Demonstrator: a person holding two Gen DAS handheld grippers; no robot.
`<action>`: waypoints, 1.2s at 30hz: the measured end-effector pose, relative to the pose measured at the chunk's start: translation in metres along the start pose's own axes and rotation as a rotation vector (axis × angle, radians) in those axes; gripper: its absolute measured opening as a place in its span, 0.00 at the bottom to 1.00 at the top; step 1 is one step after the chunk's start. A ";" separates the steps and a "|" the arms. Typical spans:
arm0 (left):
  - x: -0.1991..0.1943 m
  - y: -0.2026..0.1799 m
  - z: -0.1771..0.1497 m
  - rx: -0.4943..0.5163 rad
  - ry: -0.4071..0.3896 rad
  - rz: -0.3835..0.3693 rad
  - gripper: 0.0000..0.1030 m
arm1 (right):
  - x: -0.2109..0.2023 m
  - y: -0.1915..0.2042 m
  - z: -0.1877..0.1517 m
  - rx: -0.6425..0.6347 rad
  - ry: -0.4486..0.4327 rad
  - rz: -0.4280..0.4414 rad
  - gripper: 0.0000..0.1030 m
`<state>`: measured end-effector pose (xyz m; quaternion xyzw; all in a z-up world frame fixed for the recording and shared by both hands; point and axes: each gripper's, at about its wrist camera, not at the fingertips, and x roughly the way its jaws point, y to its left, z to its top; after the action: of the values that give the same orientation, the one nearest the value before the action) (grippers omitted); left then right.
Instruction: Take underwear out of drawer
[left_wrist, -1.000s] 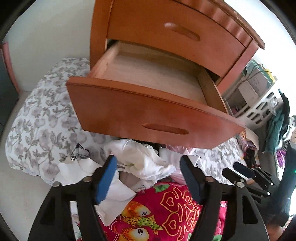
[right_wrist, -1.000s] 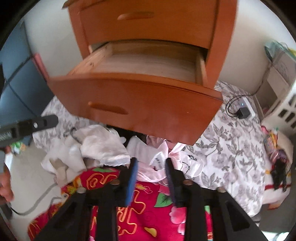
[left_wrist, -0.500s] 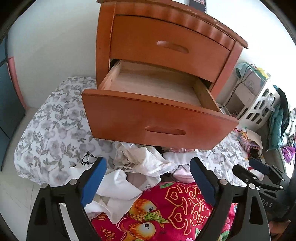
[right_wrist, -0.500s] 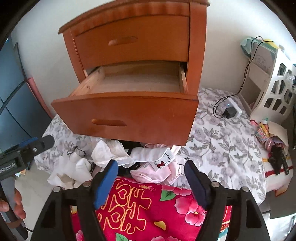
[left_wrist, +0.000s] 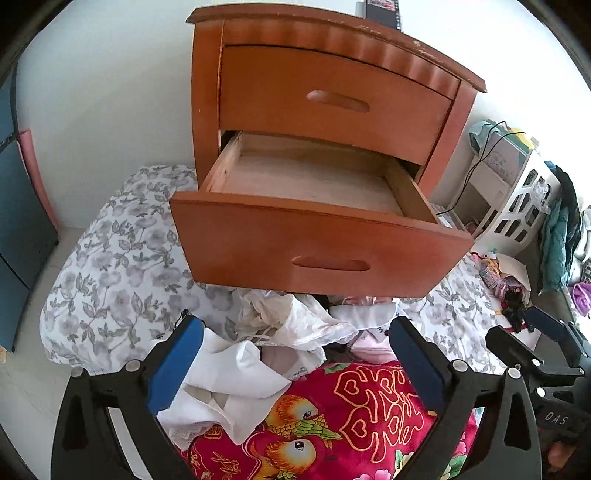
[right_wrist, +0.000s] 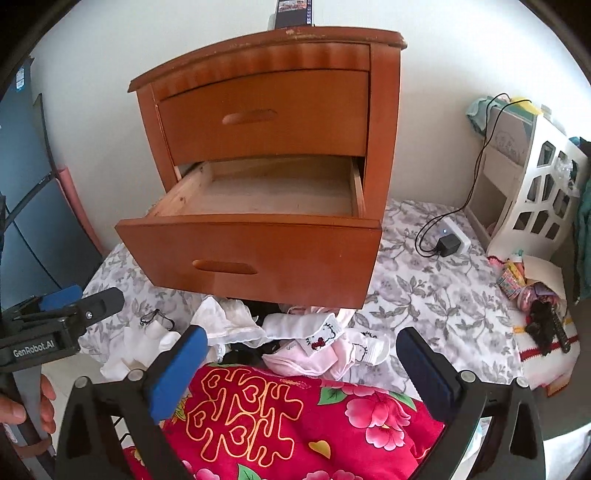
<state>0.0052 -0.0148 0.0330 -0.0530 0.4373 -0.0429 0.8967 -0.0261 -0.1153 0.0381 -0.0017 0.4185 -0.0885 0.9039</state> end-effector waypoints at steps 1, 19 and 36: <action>-0.001 -0.001 0.001 0.001 -0.002 -0.003 0.98 | -0.001 0.001 0.000 -0.003 -0.004 -0.001 1.00; -0.015 0.004 0.008 0.005 -0.052 0.072 0.98 | -0.009 0.002 0.006 0.031 -0.019 -0.019 1.00; -0.022 -0.002 0.008 0.026 -0.069 0.025 0.98 | -0.020 0.007 0.009 0.021 -0.064 -0.045 1.00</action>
<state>-0.0027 -0.0139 0.0553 -0.0375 0.4062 -0.0357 0.9123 -0.0307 -0.1063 0.0585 -0.0046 0.3880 -0.1129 0.9147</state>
